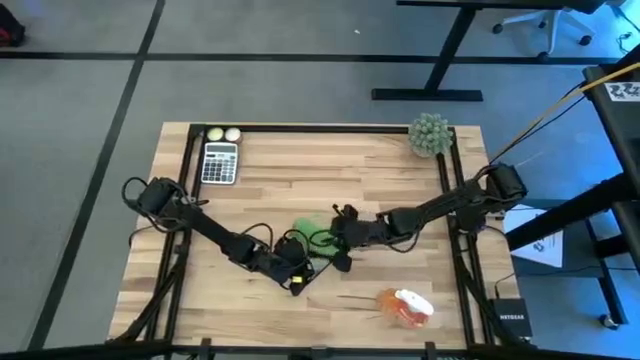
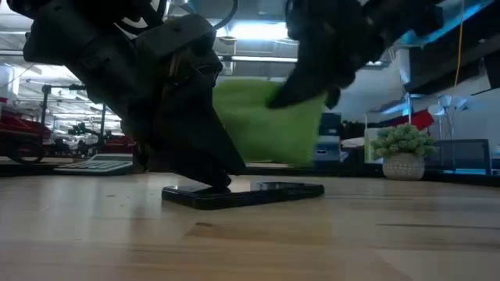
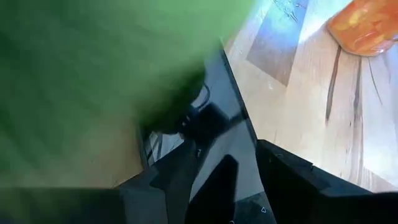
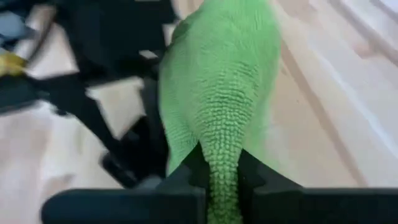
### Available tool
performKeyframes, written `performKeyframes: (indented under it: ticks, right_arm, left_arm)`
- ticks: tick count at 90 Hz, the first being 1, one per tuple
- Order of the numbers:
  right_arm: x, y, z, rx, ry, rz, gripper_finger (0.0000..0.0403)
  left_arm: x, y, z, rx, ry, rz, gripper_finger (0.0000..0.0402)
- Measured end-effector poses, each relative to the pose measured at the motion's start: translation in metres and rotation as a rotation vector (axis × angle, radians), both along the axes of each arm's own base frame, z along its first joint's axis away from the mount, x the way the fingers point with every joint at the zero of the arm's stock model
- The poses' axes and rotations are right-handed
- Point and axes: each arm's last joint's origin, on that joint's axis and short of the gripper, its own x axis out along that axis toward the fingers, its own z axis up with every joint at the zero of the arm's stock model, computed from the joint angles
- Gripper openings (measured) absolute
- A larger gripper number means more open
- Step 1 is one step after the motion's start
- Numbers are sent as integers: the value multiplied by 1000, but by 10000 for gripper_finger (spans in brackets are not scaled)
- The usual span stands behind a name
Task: Apply microfiber cloth
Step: Wipe the front of the black cellphone using the green microfiber cloth
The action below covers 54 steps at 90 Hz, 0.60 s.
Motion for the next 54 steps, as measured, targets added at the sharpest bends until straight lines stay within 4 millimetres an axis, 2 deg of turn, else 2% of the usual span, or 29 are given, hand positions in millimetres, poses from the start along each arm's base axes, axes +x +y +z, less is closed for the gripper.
performKeyframes:
  ticks: [4,16,25,37,48,54]
  right_arm:
    - [3,1,-7,-3,11,2,5]
    - [6,3,-43,-7,126,11,5]
    - [6,2,-61,-51,197,17,5]
    - [-2,-4,-62,-145,290,-38,5]
    - [-17,-14,-57,-247,400,-73,5]
    - [-17,-15,-46,-228,366,-81,5]
  left_arm:
    - [0,0,0,2,0,0,156]
    - [0,0,0,10,0,-4,156]
    - [0,0,0,13,1,-5,156]
    - [0,0,0,7,1,0,156]
    - [0,0,0,3,0,2,156]
    - [0,0,0,3,0,3,156]
